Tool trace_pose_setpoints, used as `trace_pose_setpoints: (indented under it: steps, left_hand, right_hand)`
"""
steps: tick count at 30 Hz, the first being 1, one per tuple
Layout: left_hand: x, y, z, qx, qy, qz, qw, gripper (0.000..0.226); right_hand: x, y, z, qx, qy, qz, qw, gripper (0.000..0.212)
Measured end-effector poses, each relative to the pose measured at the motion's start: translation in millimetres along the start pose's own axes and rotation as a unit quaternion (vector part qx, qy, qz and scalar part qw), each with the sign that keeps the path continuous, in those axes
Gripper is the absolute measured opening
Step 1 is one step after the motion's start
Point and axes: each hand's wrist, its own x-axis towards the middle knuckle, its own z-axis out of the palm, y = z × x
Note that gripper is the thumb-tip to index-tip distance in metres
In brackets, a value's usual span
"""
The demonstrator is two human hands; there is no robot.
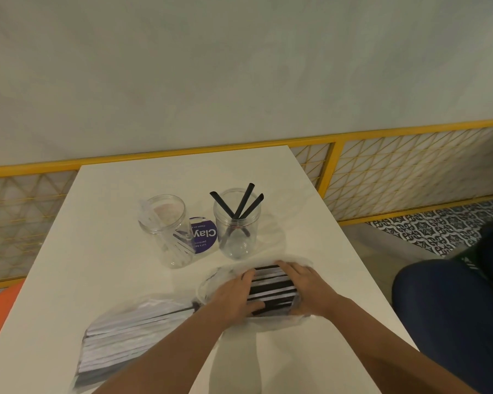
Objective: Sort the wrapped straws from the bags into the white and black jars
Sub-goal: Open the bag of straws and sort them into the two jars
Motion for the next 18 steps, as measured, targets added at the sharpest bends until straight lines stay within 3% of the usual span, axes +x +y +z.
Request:
trace_pose_setpoints:
  steps: [10,18]
  left_hand:
    - [4,-4,-1,0.054,-0.023,0.001,0.998,0.05]
    - [-1,-7,0,-0.004,0.014,0.002,1.0,0.044]
  right_hand:
    - [1,4,0,0.05,0.017,0.012,0.999,0.102]
    - [-1,15,-11,0.226,0.025,0.08,0.971,0.084]
